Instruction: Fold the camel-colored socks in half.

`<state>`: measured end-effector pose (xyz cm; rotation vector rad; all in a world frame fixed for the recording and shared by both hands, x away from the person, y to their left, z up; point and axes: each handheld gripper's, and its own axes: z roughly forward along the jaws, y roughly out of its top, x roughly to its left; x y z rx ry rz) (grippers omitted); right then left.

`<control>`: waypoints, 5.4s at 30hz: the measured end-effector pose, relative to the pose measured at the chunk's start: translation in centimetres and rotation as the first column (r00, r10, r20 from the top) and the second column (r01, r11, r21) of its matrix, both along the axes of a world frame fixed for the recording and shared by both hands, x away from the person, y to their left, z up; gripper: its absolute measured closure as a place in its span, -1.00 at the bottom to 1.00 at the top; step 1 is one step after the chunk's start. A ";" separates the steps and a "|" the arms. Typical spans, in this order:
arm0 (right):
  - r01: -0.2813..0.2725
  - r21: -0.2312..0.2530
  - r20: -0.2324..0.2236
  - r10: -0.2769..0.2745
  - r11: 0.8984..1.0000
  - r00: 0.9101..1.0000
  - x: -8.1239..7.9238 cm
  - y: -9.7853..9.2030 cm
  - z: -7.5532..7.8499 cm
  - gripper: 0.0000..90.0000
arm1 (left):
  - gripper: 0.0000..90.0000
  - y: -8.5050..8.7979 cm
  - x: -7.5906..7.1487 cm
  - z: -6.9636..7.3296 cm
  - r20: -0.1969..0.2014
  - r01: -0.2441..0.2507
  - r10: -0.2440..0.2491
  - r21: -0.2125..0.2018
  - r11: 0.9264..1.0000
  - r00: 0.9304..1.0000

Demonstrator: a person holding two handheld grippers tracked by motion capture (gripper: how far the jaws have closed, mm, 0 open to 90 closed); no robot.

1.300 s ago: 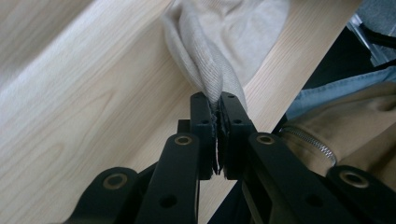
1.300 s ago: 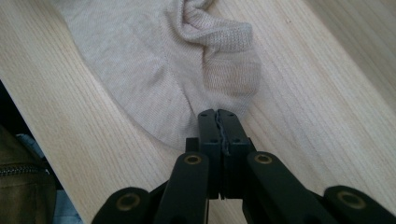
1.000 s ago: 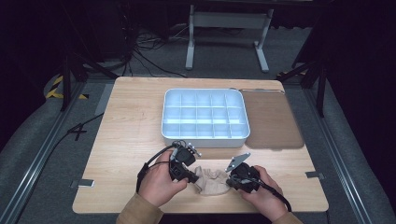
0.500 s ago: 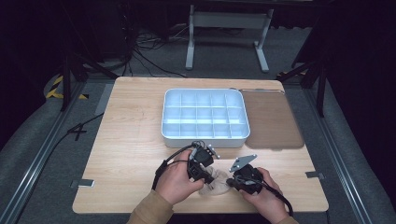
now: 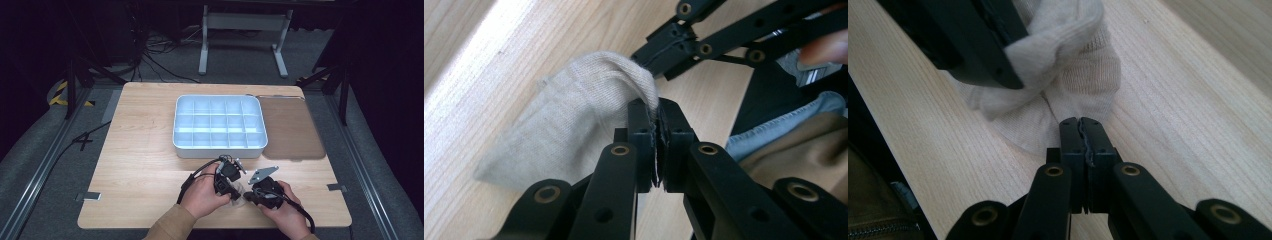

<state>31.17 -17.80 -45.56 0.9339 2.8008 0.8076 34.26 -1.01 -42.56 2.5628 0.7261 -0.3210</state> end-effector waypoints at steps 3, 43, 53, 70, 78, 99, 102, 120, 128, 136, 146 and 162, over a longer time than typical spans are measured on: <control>0.003 0.021 -0.009 -0.003 1.000 1.000 0.0 -0.2 0.2 0.97 | 0.80 0.1 0.0 -0.1 -0.012 -0.013 0.013 -0.031 0.999 1.000; -0.035 0.042 0.045 0.033 0.999 0.998 -0.7 1.7 1.5 0.92 | 0.88 2.9 -0.9 0.0 0.131 -0.115 0.117 -0.022 0.993 0.984; -0.027 0.012 0.014 0.027 1.000 1.000 -0.6 1.1 0.6 0.86 | 0.90 2.2 -0.6 -1.4 0.087 -0.088 0.082 0.063 0.994 0.993; -0.033 -0.013 0.016 0.034 0.999 0.999 -0.7 1.0 0.6 0.89 | 0.93 3.1 0.1 -1.7 0.198 -0.212 0.207 0.005 0.977 0.958; -0.028 -0.041 0.002 0.028 0.999 1.000 -0.6 0.8 0.3 0.90 | 0.92 4.0 0.4 -1.7 0.193 -0.237 0.233 -0.002 0.972 0.953; -0.042 0.031 0.034 0.041 0.999 0.999 0.1 2.3 2.1 0.96 | 0.68 7.3 -0.9 -0.2 0.194 -0.229 0.225 -0.001 0.973 0.955; -0.047 0.032 0.030 0.046 0.998 0.998 0.2 2.9 1.9 0.95 | 0.67 7.4 -1.1 -0.8 0.189 -0.213 0.205 0.023 0.977 0.960; -0.043 -0.005 0.031 0.043 0.999 0.999 0.7 3.4 0.6 0.98 | 0.60 7.5 -1.0 -2.1 0.122 -0.187 0.182 0.029 0.982 0.976; -0.044 0.003 0.029 0.044 0.999 0.999 0.7 3.2 0.6 0.98 | 0.60 7.4 -1.0 -2.5 0.108 -0.180 0.177 0.024 0.983 0.978; -0.043 0.009 0.029 0.043 0.999 0.999 0.7 3.2 0.5 0.98 | 0.67 6.8 -1.1 -2.7 0.113 -0.167 0.166 0.004 0.986 0.980; -0.034 0.034 0.025 0.033 0.999 0.999 0.7 2.9 0.4 0.98 | 0.74 6.0 -1.3 -2.1 0.167 -0.140 0.146 -0.047 0.989 0.975; -0.053 -0.001 0.097 0.052 0.999 0.994 -0.6 3.6 0.4 0.98 | 0.79 3.4 -2.4 -0.8 0.260 -0.023 0.051 -0.112 0.993 0.964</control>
